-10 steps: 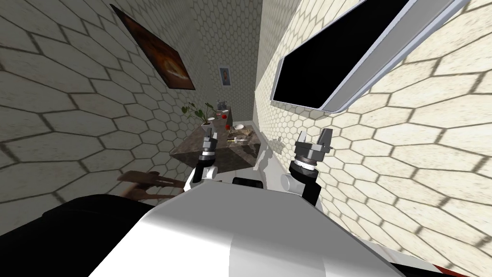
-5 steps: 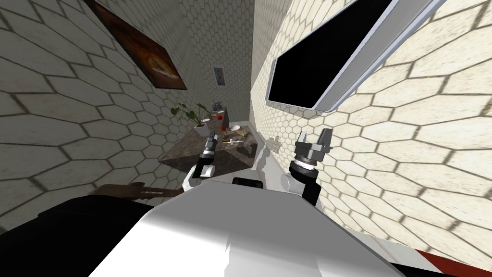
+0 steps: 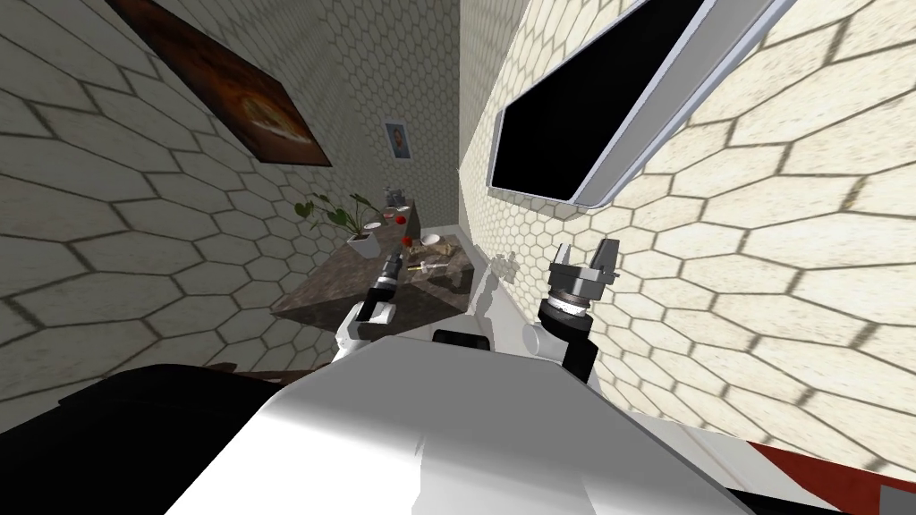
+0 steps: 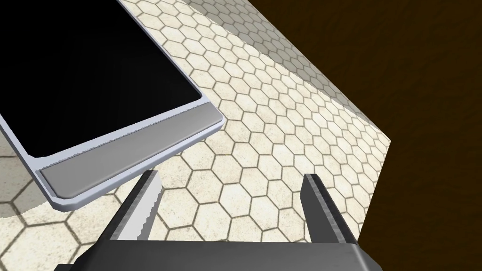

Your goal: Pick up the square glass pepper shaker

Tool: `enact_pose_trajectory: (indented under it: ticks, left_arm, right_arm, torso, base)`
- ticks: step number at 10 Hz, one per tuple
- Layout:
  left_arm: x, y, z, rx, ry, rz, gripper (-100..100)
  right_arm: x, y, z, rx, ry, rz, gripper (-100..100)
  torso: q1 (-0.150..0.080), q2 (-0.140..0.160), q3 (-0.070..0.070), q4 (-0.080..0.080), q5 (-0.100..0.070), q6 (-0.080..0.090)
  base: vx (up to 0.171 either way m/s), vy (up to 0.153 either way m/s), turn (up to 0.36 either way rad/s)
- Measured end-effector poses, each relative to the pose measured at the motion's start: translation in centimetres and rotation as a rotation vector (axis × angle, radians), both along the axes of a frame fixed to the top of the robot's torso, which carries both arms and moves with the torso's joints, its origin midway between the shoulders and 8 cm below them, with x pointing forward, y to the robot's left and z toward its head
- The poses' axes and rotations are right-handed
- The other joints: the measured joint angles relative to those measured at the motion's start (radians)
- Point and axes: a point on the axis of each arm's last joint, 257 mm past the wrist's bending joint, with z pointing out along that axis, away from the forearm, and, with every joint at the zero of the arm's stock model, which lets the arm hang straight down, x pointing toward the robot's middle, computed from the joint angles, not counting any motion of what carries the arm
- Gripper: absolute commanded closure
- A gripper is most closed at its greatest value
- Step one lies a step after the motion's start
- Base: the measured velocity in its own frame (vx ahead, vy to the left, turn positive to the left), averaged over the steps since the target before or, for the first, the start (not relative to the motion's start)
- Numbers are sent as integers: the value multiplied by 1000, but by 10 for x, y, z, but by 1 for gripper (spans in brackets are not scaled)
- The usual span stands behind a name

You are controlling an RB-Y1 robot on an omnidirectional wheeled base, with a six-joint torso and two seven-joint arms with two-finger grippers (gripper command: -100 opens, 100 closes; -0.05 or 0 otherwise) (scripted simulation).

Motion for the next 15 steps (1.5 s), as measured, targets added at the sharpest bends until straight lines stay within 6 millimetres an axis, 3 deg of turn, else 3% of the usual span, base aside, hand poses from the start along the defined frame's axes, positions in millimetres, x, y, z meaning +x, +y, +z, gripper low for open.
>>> enact_pose_trajectory:
  ticks: [3, 15]
  left_arm:
    - [22, 34, -36, 69, 124, 53, -100]
    - [51, 119, -133, 253, 514, 193, -100]
  right_arm:
    - [0, 0, 0, 0, 0, 0, 0]
    - [0, 0, 0, 0, 0, 0, 0]
  torso:
    - [-1, 0, 0, 0, 0, 0]
    - [-2, 4, 2, 1, 0, -1]
  base:
    - [46, -42, -86]
    - [17, -46, -55]
